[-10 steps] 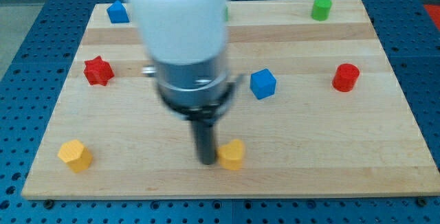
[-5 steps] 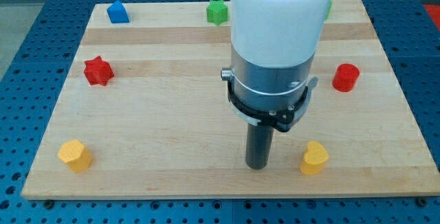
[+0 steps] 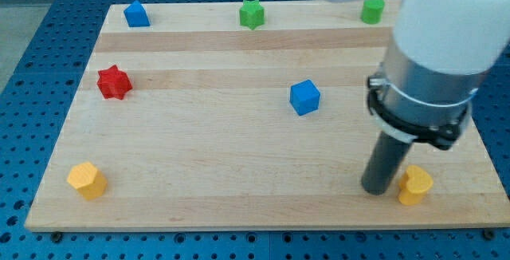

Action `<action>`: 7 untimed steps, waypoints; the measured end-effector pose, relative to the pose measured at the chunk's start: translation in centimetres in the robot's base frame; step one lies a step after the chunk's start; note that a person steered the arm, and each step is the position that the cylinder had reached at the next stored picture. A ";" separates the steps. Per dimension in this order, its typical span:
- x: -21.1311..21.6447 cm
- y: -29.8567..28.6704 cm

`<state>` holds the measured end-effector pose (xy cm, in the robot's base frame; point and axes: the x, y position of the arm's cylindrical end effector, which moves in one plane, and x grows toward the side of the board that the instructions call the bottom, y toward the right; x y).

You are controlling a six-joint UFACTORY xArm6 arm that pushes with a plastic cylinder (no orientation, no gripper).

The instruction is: Keep the yellow heart vertically at the bottom side of the red circle

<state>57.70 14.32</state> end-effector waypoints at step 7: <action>1.0 -3.0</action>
